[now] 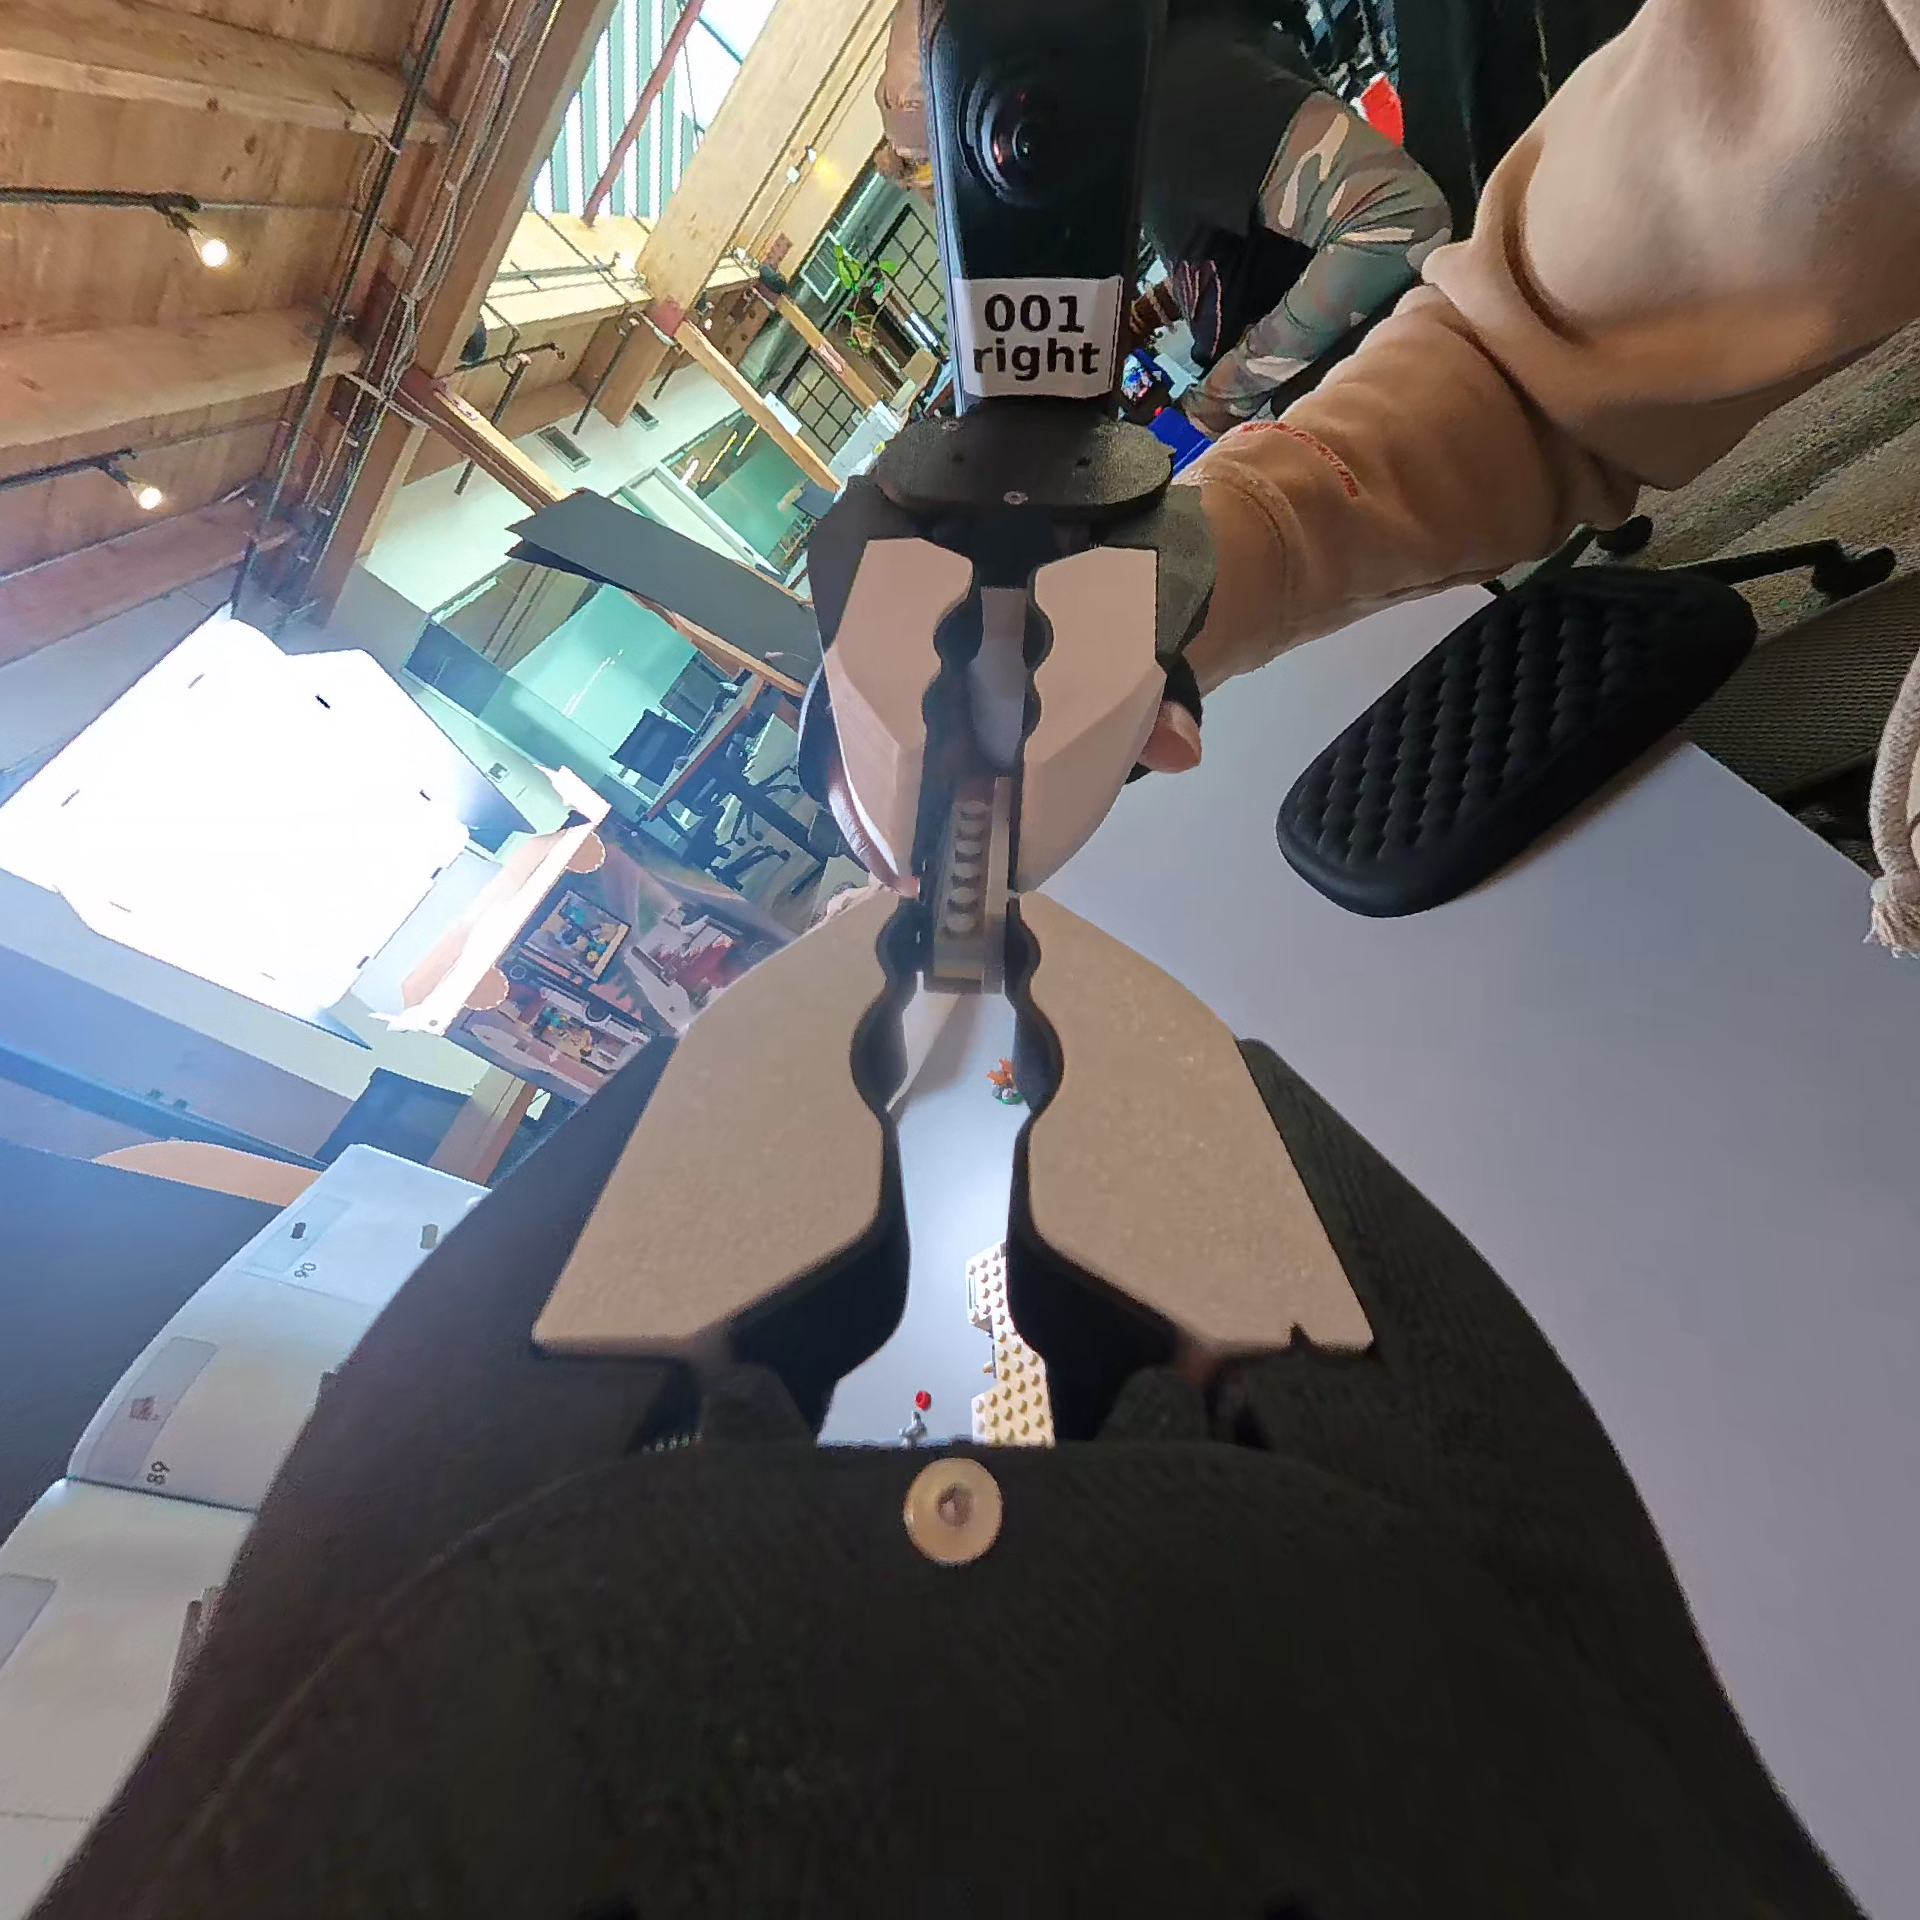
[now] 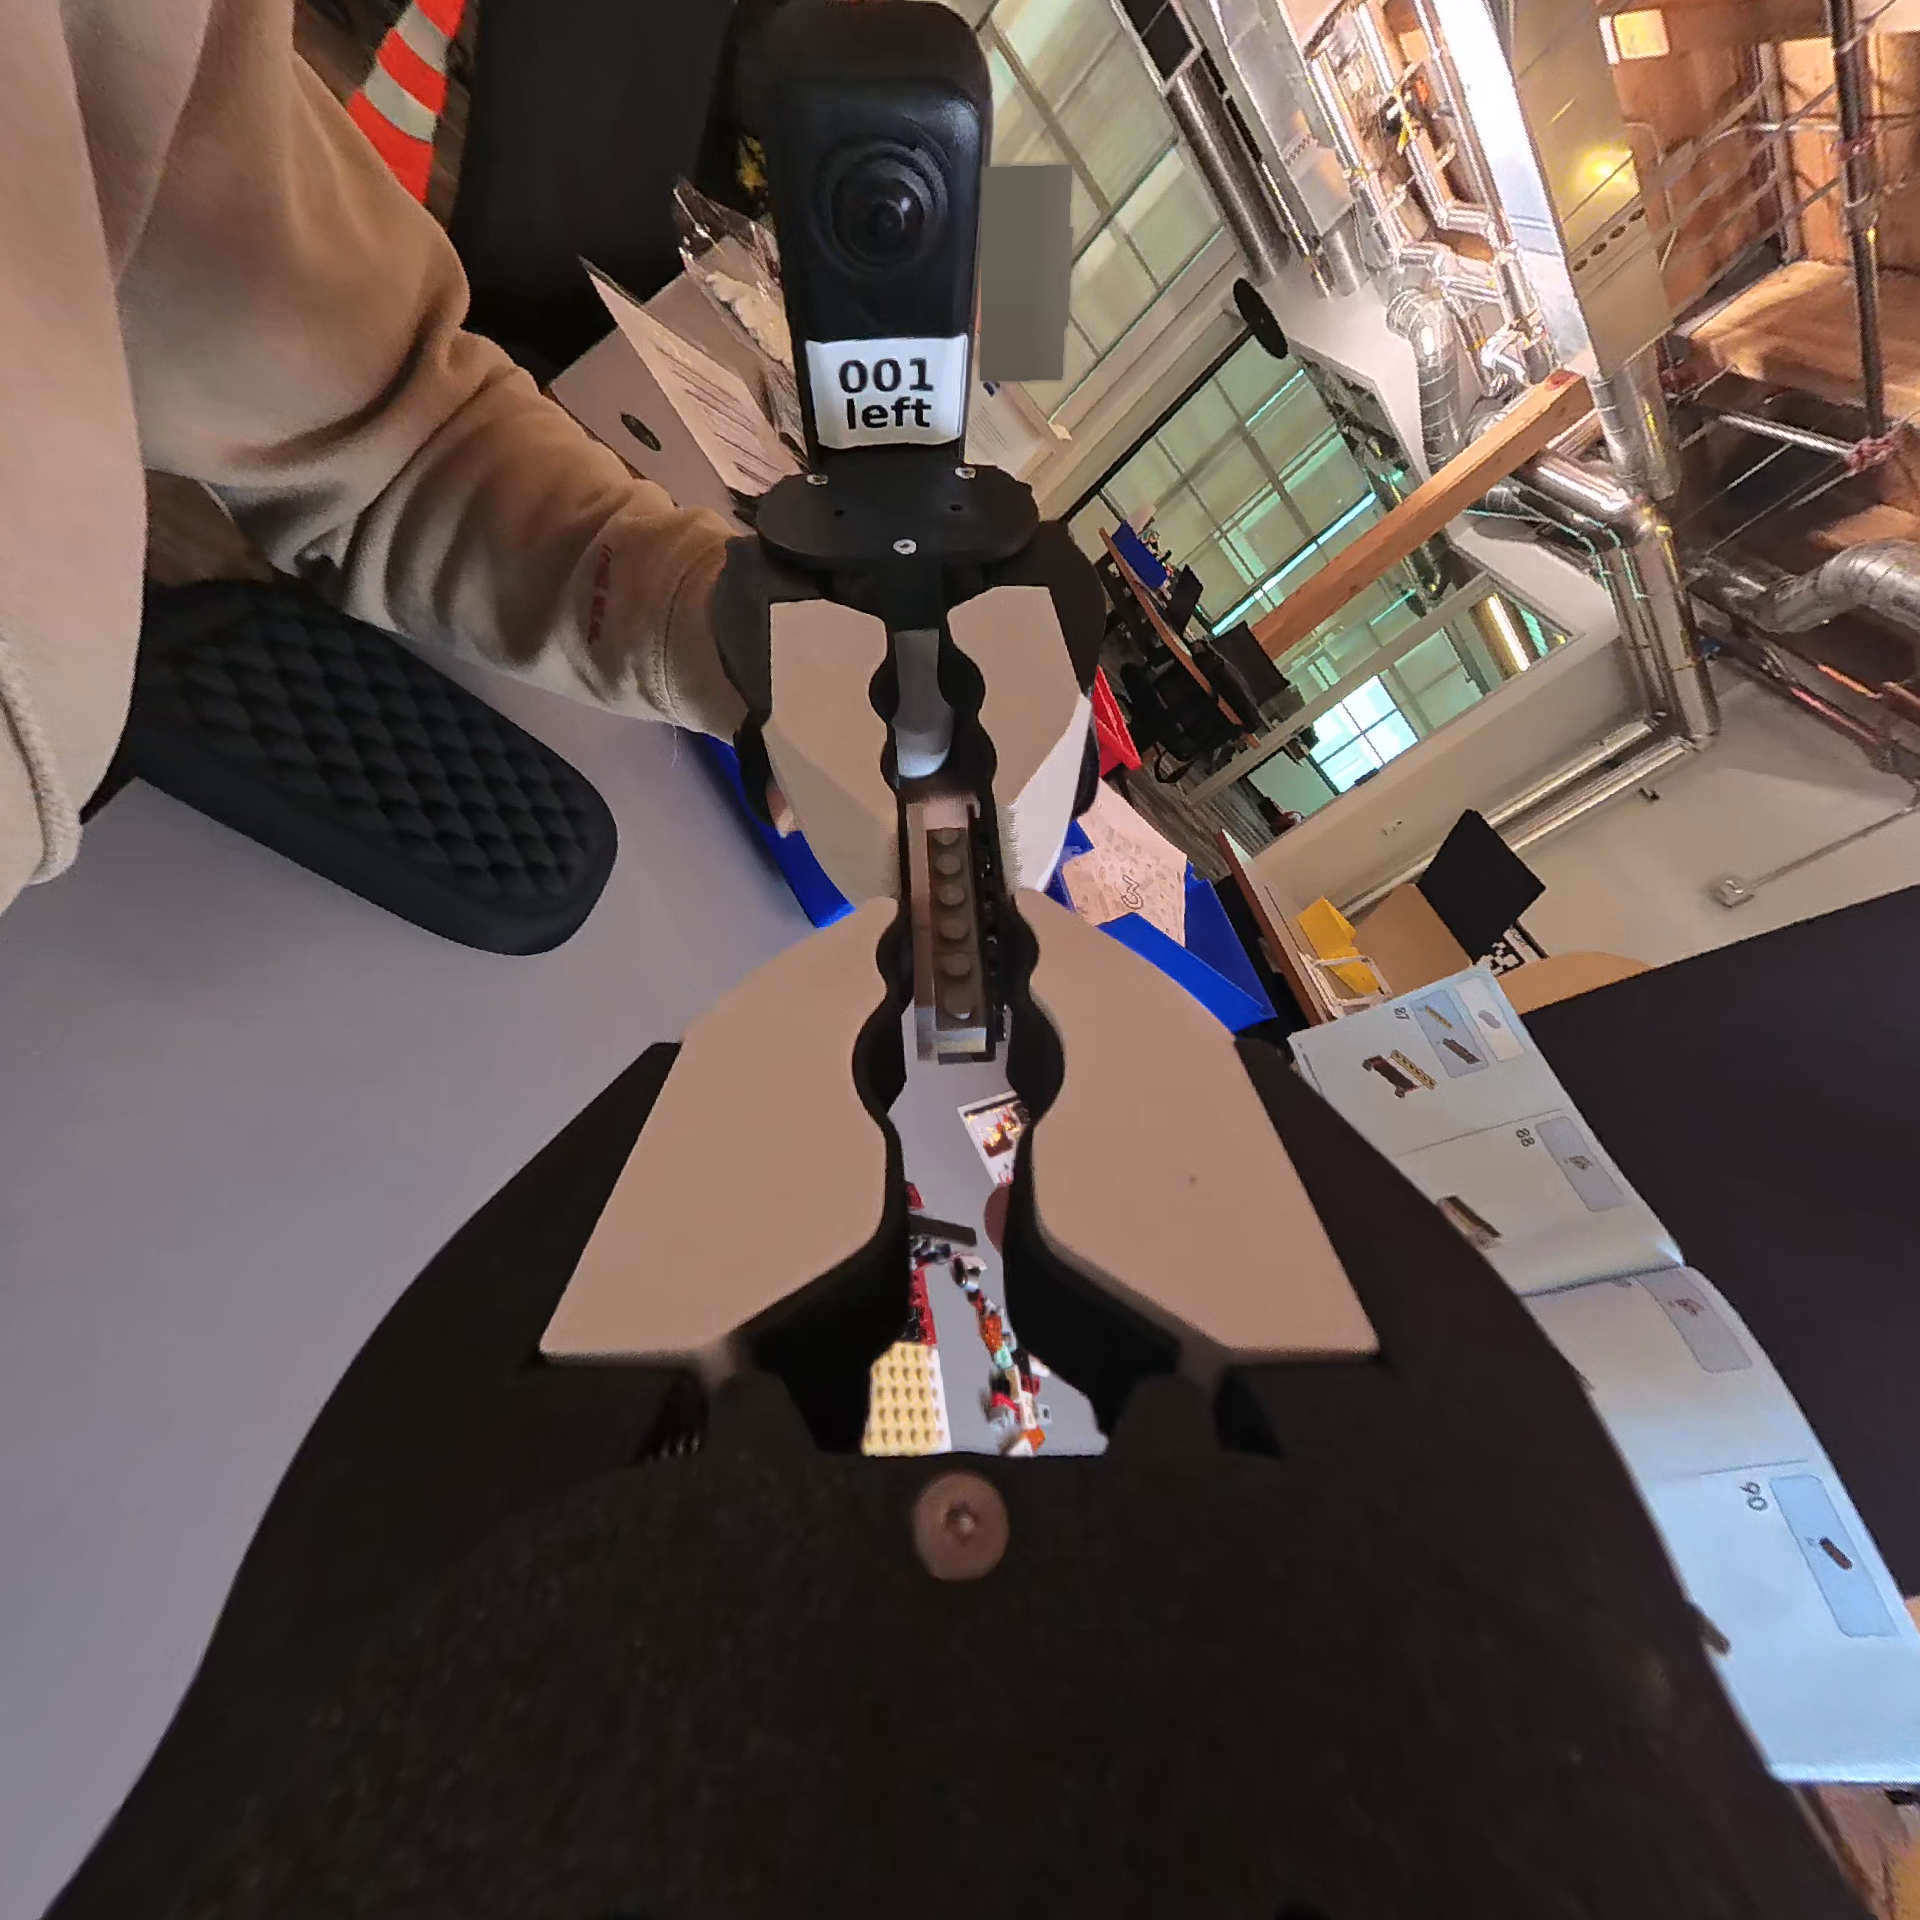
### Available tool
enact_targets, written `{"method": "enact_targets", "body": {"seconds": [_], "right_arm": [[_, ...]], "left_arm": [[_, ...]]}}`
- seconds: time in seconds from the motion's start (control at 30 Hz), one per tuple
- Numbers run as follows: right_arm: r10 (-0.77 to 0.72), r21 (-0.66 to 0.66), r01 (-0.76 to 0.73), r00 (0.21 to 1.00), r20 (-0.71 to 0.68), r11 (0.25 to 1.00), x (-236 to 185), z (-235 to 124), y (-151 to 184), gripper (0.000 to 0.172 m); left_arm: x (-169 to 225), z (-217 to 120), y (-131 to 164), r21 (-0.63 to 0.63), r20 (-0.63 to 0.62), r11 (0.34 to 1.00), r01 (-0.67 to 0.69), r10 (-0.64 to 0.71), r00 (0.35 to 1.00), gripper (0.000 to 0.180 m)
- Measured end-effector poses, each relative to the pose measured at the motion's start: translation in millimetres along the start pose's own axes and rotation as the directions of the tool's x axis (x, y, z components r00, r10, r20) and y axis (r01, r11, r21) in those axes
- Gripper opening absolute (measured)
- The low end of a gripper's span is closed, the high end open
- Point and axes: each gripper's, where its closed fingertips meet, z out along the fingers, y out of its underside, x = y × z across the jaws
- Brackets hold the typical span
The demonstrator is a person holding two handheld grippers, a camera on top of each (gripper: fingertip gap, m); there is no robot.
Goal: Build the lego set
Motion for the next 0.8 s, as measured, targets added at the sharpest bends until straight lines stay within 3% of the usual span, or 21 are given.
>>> {"method": "enact_targets", "body": {"seconds": [0.13, 0.27, 0.33, 0.4, 0.53, 0.8], "right_arm": [[0.053, 0.028, -0.053, 0.999, 0.001, 0.998, -0.9, -1.8, 1.0, 0.016], [0.183, 0.110, -0.187, 0.982, 0.041, 0.976, -1.0, -4.4, -2.3, 0.016], [0.339, 0.213, -0.357, 0.933, 0.118, 0.909, 0.1, -8.7, -8.7, 0.016], [0.463, 0.330, -0.511, 0.860, 0.216, 0.794, 2.7, -15.8, -17.7, 0.016], [0.548, 0.448, -0.655, 0.755, 0.360, 0.609, 7.7, -27.2, -28.3, 0.016], [0.555, 0.453, -0.708, 0.706, 0.440, 0.542, 10.3, -35.7, -33.2, 0.016]], "left_arm": [[1.7, 1.6, -0.5, -0.029, 0.001, 1.000, 0.004, -0.004, 1.000, 0.016], [2.3, 2.5, -4.6, -0.064, -0.022, 0.994, 0.094, -0.096, 0.995, 0.016], [1.9, 4.5, -13.7, -0.045, -0.010, 0.990, 0.135, -0.136, 0.991, 0.018], [-1.6, 6.9, -27.8, 0.013, 0.032, 0.989, 0.148, -0.148, 0.988, 0.020], [-6.2, 13.9, -44.2, 0.082, 0.064, 0.973, 0.218, -0.223, 0.973, 0.021], [-7.8, 20.8, -53.7, 0.110, 0.108, 0.971, 0.213, -0.225, 0.968, 0.019]]}}
